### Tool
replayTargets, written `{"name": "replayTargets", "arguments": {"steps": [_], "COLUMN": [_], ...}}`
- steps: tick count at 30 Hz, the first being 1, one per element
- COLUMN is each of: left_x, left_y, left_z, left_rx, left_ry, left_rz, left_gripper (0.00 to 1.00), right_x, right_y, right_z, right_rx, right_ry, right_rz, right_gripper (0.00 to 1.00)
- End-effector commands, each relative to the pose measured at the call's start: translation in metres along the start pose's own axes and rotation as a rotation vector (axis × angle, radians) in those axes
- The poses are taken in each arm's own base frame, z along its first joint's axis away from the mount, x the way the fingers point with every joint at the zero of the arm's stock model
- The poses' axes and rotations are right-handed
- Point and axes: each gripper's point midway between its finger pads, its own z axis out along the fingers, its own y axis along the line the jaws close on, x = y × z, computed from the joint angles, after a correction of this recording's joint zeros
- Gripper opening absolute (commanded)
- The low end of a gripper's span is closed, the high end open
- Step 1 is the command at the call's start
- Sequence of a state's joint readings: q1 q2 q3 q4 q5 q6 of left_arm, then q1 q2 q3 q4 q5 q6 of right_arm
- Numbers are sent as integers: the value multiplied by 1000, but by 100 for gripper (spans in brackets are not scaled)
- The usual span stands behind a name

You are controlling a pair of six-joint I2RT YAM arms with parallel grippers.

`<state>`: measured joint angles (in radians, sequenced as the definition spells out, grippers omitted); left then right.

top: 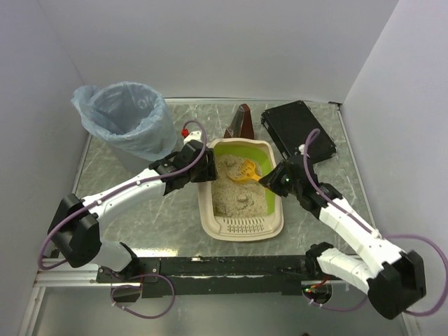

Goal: Clean the litter box

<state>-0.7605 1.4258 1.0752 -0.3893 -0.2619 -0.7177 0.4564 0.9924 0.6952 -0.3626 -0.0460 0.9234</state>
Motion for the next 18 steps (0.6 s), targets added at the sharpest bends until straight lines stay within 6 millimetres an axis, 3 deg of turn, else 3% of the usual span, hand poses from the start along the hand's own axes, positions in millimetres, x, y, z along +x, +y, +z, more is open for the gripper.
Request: {"name": "replayTargets", "arguments": {"steps": [1,5,11,17,18], "left_x": [-106,-103,-96,-92,-90], "left_y": [-69,-66,-79,-92,-94], "left_z": [-55,-51,-57,-61,-59], "left_rx": [243,222,306,330,336], "left_ry": [-351,-340,-328,-321,-313], "left_rz": [-86,-93,-63,-28,-20], "left_gripper": [1,1,1,1,1], "right_x": [38,36,46,42,35], "right_y": [-59,-47,-70,-50,-35], "right_z": [-30,-32,5,37,41], "right_rx": [195,136,219,72,1], "right_ry": [142,132,150,61,30], "right_rz": [-48,-40,1,4,3], "right_gripper": [0,0,0,0,0]}}
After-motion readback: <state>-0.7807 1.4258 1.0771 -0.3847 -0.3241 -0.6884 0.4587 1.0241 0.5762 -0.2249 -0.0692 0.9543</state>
